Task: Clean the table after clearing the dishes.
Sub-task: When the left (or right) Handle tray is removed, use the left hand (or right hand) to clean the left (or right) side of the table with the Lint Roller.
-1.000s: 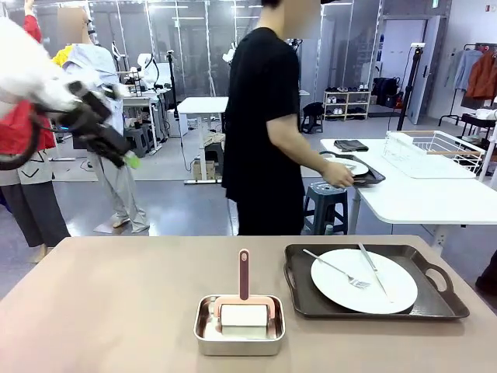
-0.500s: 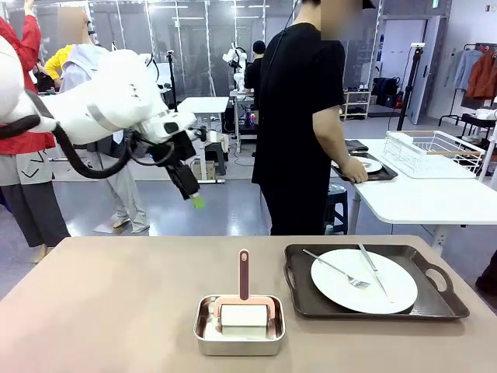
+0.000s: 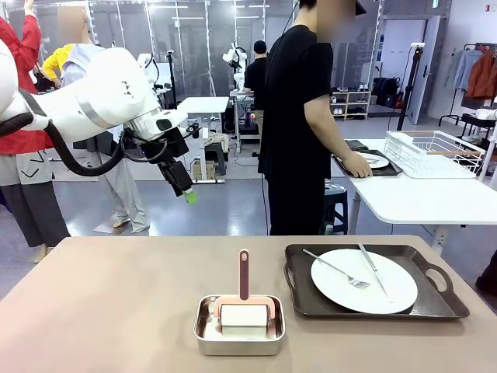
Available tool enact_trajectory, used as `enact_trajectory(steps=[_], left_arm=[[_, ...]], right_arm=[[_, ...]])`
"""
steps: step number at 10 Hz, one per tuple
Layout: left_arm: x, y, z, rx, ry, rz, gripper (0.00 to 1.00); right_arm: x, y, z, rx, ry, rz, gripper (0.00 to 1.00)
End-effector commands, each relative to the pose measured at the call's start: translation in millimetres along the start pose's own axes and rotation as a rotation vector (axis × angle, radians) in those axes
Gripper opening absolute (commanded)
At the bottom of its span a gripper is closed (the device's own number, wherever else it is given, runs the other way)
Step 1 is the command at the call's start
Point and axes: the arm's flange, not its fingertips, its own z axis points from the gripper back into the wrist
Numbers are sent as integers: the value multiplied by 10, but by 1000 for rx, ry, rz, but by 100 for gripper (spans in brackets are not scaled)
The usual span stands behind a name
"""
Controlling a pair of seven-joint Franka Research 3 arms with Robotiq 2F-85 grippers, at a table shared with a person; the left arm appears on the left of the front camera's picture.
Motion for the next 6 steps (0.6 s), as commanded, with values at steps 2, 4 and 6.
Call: enact_trajectory(steps=[2, 4, 6], left_arm=[[0, 0, 0, 0, 0, 0, 100], [293, -433, -196, -62, 103, -263, 100], [482, -647, -337, -126, 180, -459, 100]], right_arm=[[-24, 31, 33, 7, 5, 1, 100], [-24, 31, 33, 7, 5, 1, 100], [-24, 31, 33, 7, 5, 1, 100]])
